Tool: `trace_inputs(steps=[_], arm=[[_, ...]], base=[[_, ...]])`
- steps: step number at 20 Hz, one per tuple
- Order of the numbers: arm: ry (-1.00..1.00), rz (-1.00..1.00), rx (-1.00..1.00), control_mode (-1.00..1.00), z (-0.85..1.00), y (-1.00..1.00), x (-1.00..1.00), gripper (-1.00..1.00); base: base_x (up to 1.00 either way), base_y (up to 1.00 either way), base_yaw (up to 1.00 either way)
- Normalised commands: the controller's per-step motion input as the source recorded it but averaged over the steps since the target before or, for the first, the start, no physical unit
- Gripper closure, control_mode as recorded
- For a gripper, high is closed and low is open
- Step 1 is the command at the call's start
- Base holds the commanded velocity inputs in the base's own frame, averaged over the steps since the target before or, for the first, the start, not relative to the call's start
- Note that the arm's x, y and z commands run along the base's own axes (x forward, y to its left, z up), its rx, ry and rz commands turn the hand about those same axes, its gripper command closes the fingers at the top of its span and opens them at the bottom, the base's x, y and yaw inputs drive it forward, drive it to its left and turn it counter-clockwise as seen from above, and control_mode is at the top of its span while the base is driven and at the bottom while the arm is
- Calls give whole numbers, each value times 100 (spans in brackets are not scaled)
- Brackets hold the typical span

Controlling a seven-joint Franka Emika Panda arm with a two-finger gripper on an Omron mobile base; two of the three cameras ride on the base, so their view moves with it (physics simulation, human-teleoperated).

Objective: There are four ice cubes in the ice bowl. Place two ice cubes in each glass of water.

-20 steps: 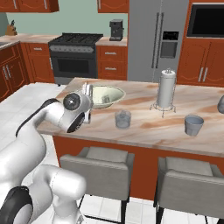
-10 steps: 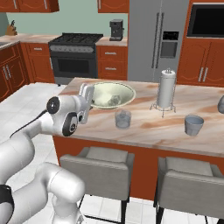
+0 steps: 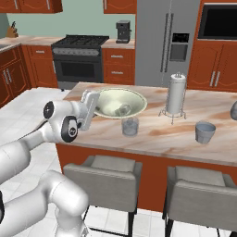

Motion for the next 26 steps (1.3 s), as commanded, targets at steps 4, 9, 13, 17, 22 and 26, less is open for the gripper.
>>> trace_inputs(steps=[4, 9, 13, 17, 22, 26], arm=[[1, 0, 0, -100, 0, 0, 0, 100], [0, 0, 0, -100, 0, 0, 0, 100], [0, 0, 0, -100, 0, 0, 0, 100], [0, 0, 0, -100, 0, 0, 0, 100], [0, 0, 0, 100, 0, 0, 0, 100], [0, 0, 0, 100, 0, 0, 0, 100]], base=[[0, 0, 0], [0, 0, 0], [0, 0, 0], [0, 0, 0], [0, 0, 0], [0, 0, 0]])
